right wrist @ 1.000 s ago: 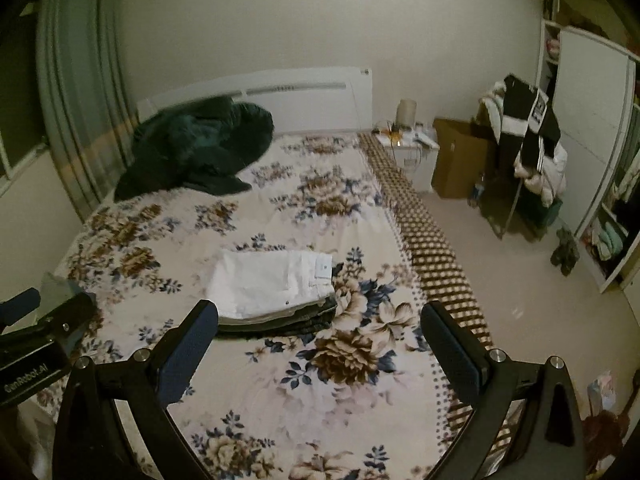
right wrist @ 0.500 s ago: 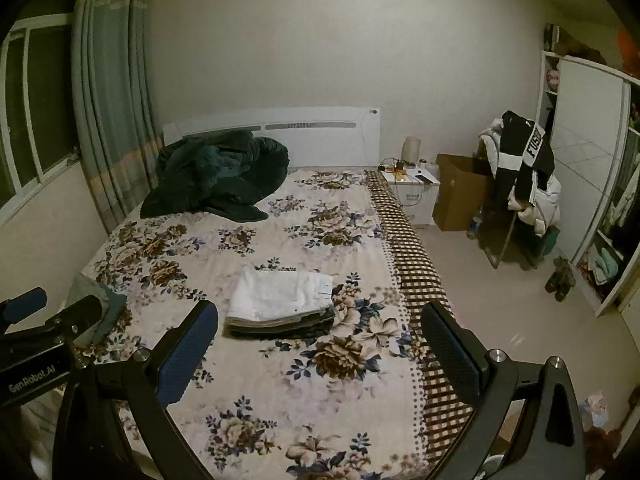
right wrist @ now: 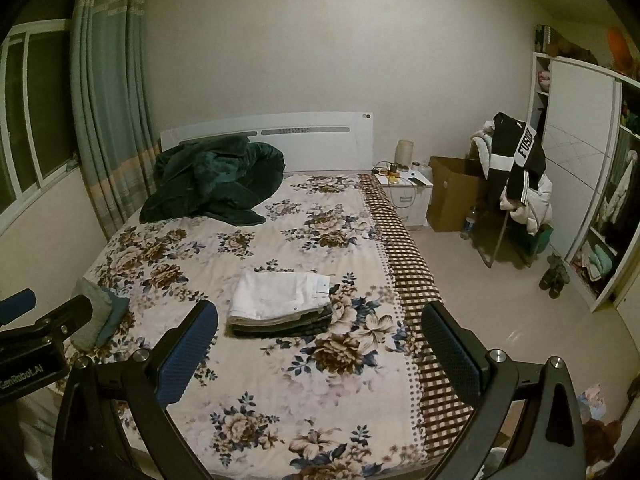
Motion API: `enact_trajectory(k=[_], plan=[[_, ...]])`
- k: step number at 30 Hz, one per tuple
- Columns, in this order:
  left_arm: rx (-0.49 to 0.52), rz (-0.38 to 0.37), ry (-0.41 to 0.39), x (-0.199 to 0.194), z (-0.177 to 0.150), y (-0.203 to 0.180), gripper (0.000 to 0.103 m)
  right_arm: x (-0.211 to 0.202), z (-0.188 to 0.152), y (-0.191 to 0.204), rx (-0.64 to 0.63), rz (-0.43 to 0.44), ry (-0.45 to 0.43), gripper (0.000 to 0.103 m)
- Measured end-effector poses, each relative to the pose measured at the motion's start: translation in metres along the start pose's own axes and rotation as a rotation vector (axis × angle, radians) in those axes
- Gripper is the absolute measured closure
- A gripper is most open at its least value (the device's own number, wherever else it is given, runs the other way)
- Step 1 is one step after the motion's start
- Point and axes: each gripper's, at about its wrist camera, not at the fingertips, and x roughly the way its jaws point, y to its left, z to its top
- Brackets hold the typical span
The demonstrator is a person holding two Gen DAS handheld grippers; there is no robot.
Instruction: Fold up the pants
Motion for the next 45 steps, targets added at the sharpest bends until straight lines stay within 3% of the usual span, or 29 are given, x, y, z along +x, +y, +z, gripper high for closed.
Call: enact_trajectory(k=[45], plan=[[0.016,0.025,-0.018,-0.011,0.003,0.011,0.0,0.01,0.006,0.015,-0.003,0.036,0.016,0.0]])
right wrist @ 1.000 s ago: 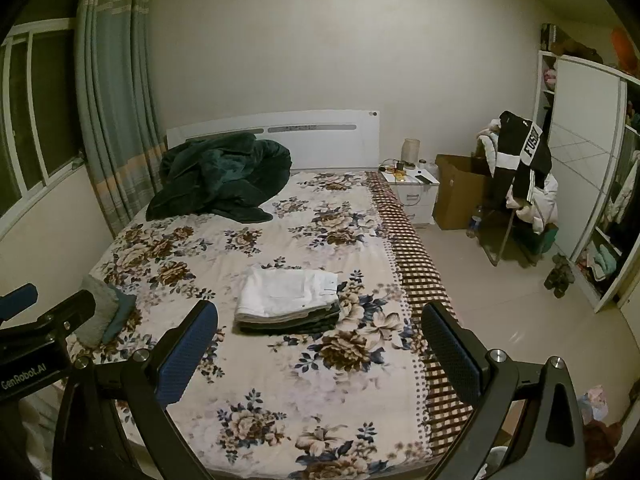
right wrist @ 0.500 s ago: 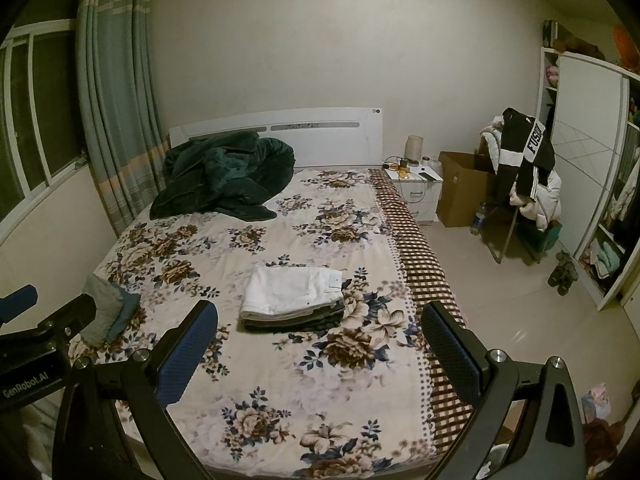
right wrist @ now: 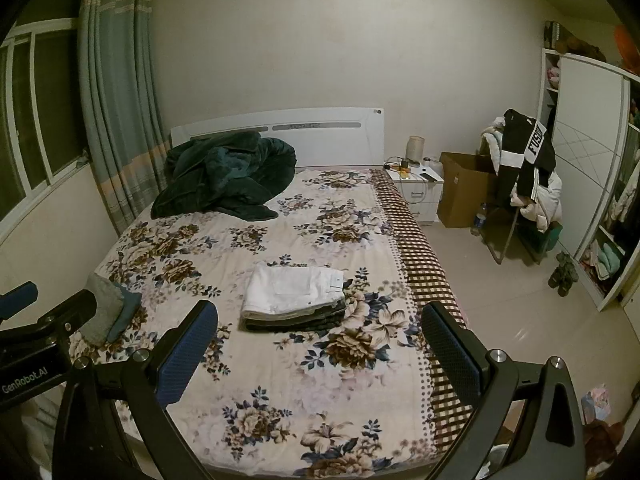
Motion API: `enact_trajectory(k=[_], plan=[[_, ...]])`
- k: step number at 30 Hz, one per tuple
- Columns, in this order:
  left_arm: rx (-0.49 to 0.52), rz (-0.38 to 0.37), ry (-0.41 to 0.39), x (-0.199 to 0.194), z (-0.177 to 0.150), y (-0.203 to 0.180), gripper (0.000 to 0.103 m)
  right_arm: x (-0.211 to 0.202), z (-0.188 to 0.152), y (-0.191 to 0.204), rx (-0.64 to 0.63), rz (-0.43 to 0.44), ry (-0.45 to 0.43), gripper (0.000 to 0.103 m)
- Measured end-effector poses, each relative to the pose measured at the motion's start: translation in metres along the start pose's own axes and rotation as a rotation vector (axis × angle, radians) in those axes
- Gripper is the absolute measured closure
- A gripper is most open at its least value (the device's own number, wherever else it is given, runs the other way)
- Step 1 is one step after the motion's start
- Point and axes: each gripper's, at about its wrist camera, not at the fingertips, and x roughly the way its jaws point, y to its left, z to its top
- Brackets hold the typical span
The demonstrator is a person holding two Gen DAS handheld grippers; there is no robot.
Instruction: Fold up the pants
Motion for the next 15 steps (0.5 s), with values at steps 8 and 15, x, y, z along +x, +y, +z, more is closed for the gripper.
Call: enact_trajectory(k=[8,15], plan=[[0.0,0.0,-0.003,-0.0015,0.0007,0.0014,0.0,-0.0006,-0.0004,0.0029,0.0,0.003,0.001,0.0],[0.001,-0.001,-0.004,-0.0013,0.0007,0.0019,0.0,-0.0011,-0.0007,0.0031,0.001,0.001,0.001,0.0]])
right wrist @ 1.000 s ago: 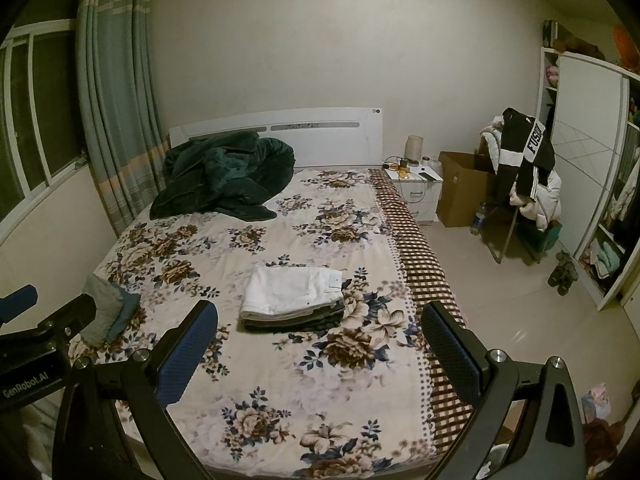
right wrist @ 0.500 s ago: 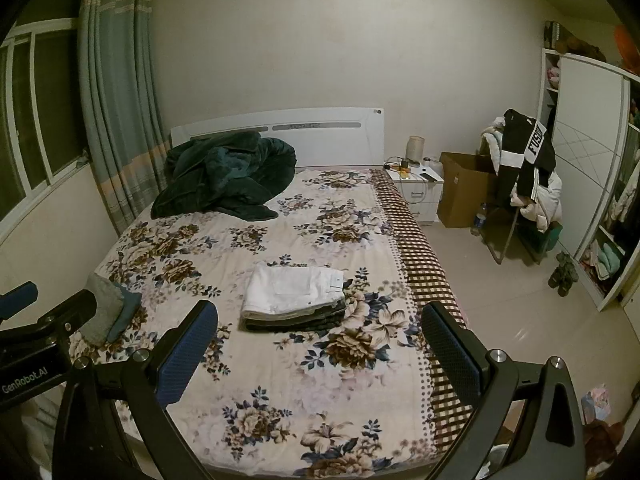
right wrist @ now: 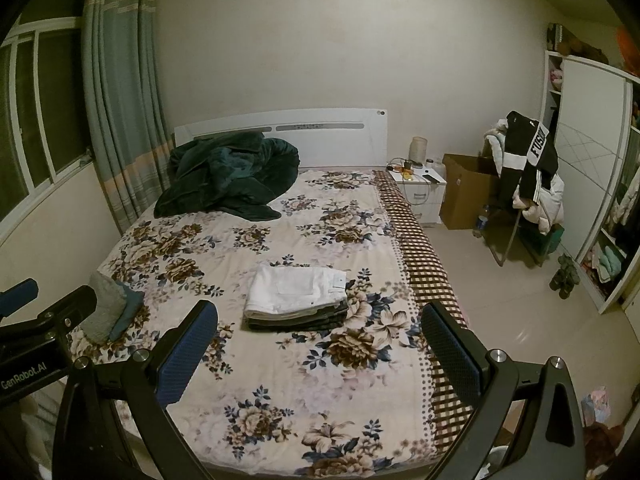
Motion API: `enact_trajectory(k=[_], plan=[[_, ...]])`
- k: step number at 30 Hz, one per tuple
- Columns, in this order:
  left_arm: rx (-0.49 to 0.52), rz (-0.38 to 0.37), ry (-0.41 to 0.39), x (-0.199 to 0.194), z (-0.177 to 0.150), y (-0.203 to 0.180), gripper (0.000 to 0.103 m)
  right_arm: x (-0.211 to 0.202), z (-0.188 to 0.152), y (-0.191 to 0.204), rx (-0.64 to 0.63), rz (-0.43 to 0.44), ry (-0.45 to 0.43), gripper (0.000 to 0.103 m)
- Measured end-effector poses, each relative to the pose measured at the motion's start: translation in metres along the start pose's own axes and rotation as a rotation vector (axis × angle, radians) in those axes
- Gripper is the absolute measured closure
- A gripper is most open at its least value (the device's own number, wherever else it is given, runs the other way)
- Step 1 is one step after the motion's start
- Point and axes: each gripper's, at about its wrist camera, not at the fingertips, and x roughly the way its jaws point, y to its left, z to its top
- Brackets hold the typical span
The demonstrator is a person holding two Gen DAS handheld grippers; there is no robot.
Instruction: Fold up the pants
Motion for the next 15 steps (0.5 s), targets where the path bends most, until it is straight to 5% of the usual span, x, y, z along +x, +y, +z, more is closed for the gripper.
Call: enact_trajectory(k=[15], plan=[[0.0,0.007,-0.001,-0.0022,0.0027,0.0001,0.0,-0.0017,-0.0012,0.0086,-0.001,0.001,-0.003,0.0]])
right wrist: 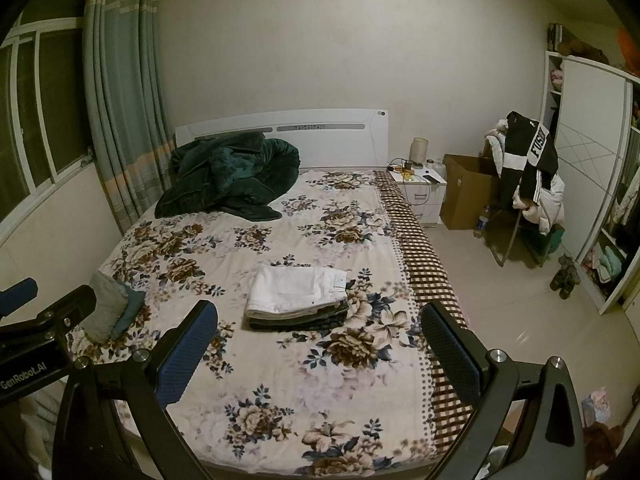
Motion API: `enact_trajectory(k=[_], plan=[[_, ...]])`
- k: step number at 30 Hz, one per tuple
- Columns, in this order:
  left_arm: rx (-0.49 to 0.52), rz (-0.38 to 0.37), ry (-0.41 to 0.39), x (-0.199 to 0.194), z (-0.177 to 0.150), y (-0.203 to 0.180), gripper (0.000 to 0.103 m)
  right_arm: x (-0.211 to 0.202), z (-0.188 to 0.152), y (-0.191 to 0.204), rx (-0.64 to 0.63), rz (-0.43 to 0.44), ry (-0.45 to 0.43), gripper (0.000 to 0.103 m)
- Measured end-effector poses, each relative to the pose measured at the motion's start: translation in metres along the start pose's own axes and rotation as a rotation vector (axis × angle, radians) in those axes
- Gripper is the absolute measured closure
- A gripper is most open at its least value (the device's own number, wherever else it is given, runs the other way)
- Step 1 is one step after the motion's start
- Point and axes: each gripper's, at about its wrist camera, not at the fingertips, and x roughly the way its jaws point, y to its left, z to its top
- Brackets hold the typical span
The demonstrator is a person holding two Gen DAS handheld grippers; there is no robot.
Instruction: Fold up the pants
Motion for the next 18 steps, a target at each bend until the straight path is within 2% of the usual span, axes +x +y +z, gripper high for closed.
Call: enact_trajectory(k=[18], plan=[[-0.005,0.01,-0.014,-0.013,0.004,0.001,0.0,0.0,-0.001,-0.002,0.004,0.003,0.001,0.0]])
